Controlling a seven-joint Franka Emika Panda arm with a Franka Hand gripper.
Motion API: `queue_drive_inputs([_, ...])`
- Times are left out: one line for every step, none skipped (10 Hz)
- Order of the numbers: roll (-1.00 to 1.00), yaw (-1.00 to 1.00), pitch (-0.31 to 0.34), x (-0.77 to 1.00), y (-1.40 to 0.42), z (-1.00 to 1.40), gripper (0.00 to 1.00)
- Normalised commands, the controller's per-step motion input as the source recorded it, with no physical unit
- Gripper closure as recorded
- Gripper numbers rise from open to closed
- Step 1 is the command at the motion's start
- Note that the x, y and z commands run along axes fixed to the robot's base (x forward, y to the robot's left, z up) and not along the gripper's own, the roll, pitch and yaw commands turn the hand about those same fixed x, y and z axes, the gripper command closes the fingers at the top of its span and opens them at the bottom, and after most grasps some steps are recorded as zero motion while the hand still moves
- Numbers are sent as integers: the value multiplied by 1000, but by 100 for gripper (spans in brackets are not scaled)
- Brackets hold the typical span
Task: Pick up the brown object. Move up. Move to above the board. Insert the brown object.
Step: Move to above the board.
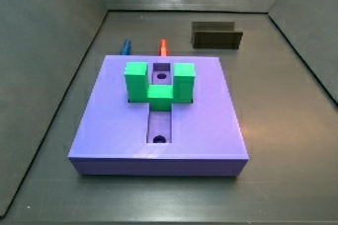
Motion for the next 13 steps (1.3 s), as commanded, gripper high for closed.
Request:
queue_drive_inputs([20,1,13,-18,3,1400,100])
queue_drive_inputs([-5,-2,84,53,9,808,100])
queue_drive_inputs([-3,-1,93,52,3,570,100])
queue_drive_inputs([4,0,71,49,0,244,100])
queue_drive_inputs([50,101,174,250,-1400,191,100])
queue_drive_inputs([69,99,152,244,-1400,166,100])
queue_drive_inputs([54,57,137,251,-1400,174,100])
queue_drive_inputs([-8,22,114,267,-1400,175,100])
queue_drive_inputs([21,23,114,278,-1400,174,100])
queue_drive_inputs([11,17,130,293,-1400,180,100])
queue_drive_inputs([-2,6,154,327,-1400,189,100])
queue_drive_inputs([0,8,150,340,-1400,193,100])
queue_drive_inputs([21,11,145,368,-1400,197,100])
